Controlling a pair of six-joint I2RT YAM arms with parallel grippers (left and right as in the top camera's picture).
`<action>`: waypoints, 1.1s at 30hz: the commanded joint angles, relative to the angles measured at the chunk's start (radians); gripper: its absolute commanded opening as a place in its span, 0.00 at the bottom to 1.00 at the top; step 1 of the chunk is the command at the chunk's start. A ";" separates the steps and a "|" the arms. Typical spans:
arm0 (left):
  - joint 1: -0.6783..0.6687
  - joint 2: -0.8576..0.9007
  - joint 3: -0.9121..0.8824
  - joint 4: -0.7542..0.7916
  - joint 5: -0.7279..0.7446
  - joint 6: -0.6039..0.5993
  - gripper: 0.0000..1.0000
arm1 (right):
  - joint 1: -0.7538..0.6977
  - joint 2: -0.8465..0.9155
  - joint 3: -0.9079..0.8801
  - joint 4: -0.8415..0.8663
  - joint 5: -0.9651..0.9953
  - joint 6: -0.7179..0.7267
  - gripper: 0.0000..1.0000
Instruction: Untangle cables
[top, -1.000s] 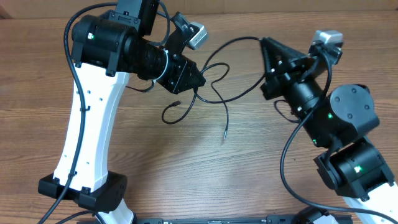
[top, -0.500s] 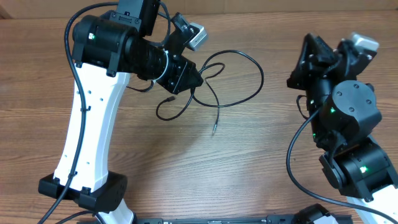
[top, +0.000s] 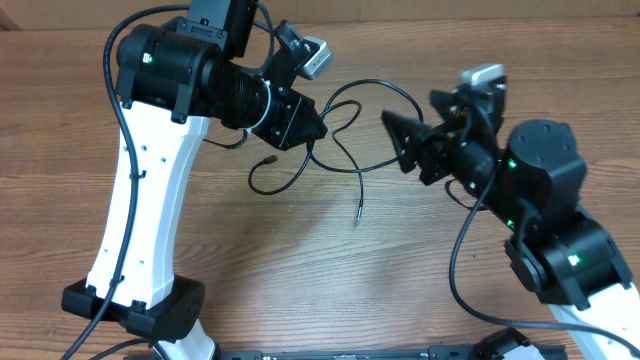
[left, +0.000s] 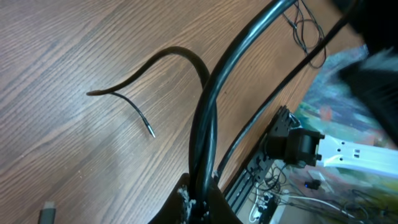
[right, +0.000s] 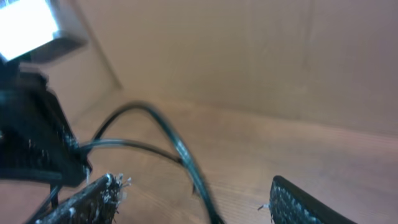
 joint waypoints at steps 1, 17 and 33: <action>-0.014 0.008 -0.005 -0.002 0.009 -0.030 0.06 | -0.004 0.033 0.028 -0.026 -0.078 -0.031 0.71; -0.065 0.007 -0.005 -0.002 0.005 -0.042 0.07 | -0.035 0.099 0.028 0.036 0.486 0.196 0.04; -0.065 0.007 -0.005 -0.002 -0.010 -0.042 0.08 | -0.269 0.099 0.028 -0.074 0.471 0.289 0.04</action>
